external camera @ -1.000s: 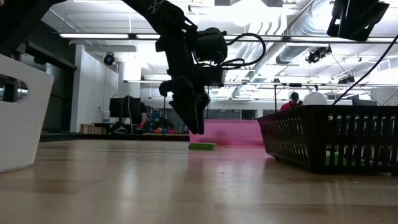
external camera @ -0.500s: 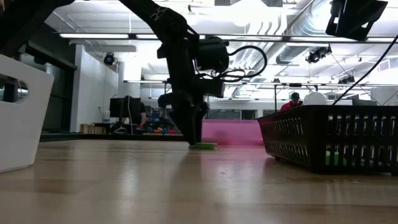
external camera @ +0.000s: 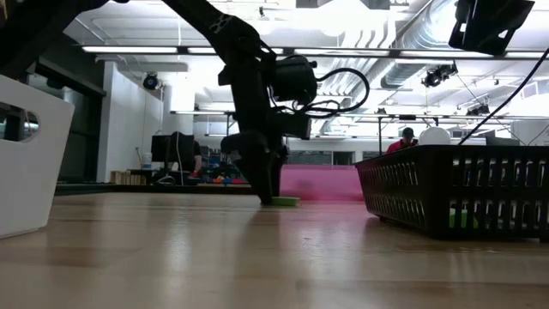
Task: Pick & Place School Supplies
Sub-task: Put the green eraser into the black bin
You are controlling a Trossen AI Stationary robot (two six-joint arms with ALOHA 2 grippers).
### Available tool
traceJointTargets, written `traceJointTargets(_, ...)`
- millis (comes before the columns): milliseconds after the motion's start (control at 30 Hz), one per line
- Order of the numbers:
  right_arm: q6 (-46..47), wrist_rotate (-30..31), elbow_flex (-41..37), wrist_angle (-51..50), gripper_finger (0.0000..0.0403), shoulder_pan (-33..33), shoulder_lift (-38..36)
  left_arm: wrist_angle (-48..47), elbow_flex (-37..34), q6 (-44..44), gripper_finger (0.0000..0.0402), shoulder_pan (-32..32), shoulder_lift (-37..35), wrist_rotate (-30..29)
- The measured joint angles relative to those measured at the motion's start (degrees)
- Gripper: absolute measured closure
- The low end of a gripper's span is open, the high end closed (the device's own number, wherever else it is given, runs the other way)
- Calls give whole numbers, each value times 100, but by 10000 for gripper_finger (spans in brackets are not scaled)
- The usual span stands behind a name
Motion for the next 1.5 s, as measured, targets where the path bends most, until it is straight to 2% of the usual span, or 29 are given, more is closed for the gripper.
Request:
traceJointTargets(233, 0, 0, 2, 0, 300, 0, 0, 108, 0, -139, 203, -3, 0, 354)
traceJointTargets(633, 0, -1, 0, -1, 300, -1, 0, 129, 0, -183, 247, -3, 2, 242)
traceJointTargets(1200, 2, -4, 2, 0, 299, 0, 0, 85, -1, -297, 252, -17, 7, 168)
traceJointTargets(1333, 4, -22, 2, 0, 300, 0, 0, 86, -24, -269, 269, -81, 7, -85)
traceJointTargets(1500, 9, -22, 0, 3, 300, 0, 0, 81, -24, -321, 303, -106, 7, -102)
